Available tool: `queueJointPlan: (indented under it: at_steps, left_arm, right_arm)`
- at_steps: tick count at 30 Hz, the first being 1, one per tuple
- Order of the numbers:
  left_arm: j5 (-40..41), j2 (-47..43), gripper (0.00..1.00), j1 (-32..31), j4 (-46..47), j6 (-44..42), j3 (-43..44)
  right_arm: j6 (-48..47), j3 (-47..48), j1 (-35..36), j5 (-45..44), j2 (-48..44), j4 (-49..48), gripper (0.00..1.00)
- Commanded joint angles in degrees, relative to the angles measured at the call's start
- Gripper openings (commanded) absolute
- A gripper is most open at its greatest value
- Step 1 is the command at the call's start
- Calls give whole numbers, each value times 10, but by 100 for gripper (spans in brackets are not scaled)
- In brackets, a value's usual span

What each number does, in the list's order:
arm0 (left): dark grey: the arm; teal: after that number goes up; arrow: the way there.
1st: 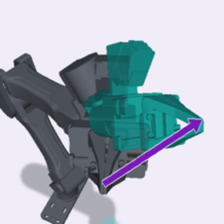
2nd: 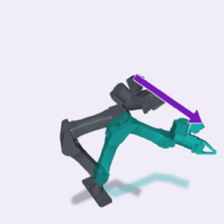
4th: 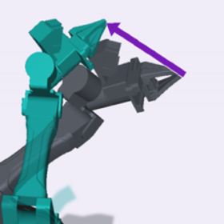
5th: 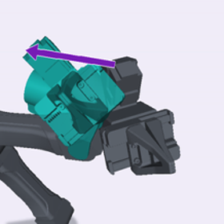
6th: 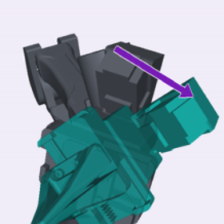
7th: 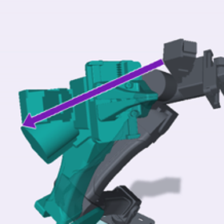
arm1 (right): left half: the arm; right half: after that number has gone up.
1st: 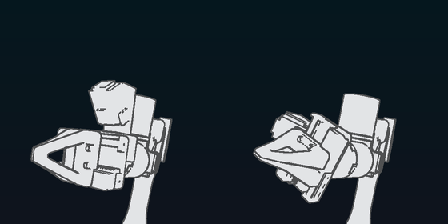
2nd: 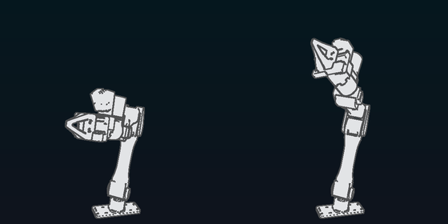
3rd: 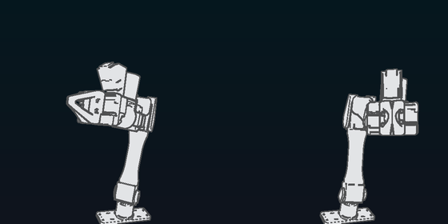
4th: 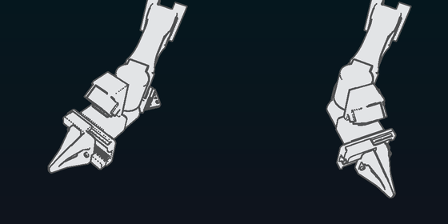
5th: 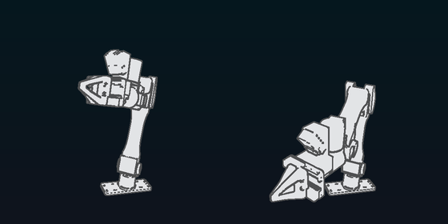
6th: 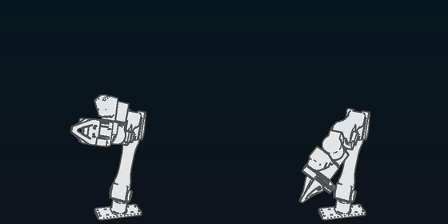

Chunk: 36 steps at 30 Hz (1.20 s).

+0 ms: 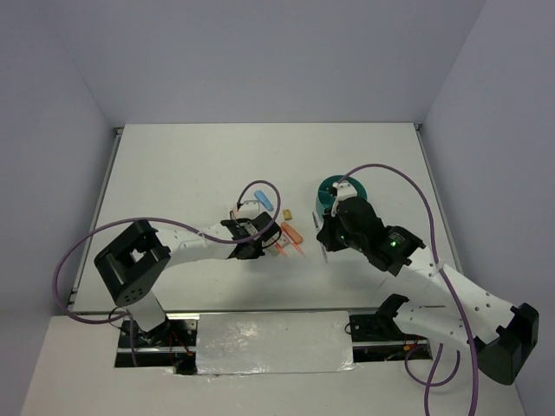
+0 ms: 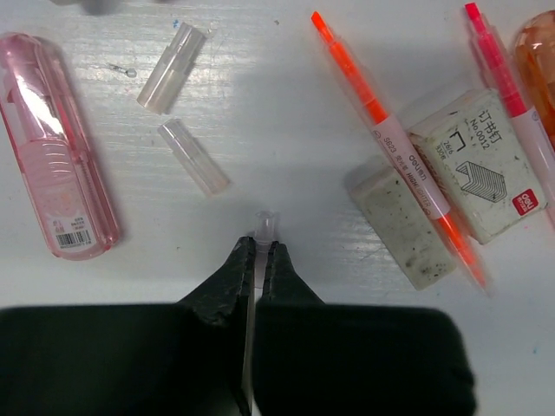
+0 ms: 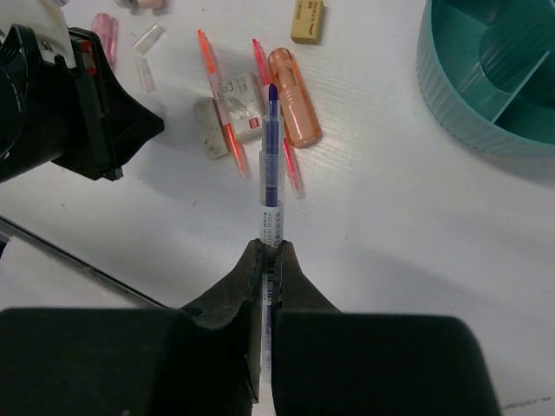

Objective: Sort the stationery into containers
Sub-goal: Close the pen cap on the pen.

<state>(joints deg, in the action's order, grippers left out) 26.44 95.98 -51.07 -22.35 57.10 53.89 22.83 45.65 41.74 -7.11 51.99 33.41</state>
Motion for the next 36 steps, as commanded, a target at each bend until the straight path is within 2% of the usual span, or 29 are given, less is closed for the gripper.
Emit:
queueJointPlan:
  at_steps: [1,4,7,11,13,14,15,17,20,23,28,31,36]
  left_arm:
    - [-45,-11,1,-8,-5,11,-34]
    - [-60,-49,0,-9,0,4,-38]
    - [-61,-112,0,-9,16,-7,-32]
    - [-42,-206,0,1,59,-50,-25]
    - [-62,-265,0,14,133,-66,-46]
    - [-76,-283,0,31,168,-77,-60]
    - [-95,-319,0,40,246,-81,-74]
    - [-145,-353,0,62,322,-75,-126]
    - [-185,-418,0,74,449,-65,-184]
    - [-197,-440,0,76,502,-59,-208]
    - [-218,-447,0,78,514,-65,-206]
    - [-227,-450,0,79,530,-59,-216]
    - [-220,-454,0,79,521,-65,-215]
  right_arm:
    - [-9,-9,0,21,-7,-43,0]
    - [-10,-21,0,40,-11,-59,0]
    - [8,-56,0,85,-25,-121,0]
    - [43,-121,11,146,-44,-283,0]
    - [85,-165,28,153,-49,-345,0]
    - [102,-185,37,153,-50,-433,0]
    - [119,-221,45,154,-47,-479,0]
    - [154,-245,60,157,-32,-574,0]
    - [162,-256,82,162,-16,-637,0]
    - [162,-253,96,172,-1,-668,0]
    - [151,-242,111,175,8,-688,0]
    - [143,-217,116,167,21,-650,0]
    - [141,-210,121,166,27,-650,0]
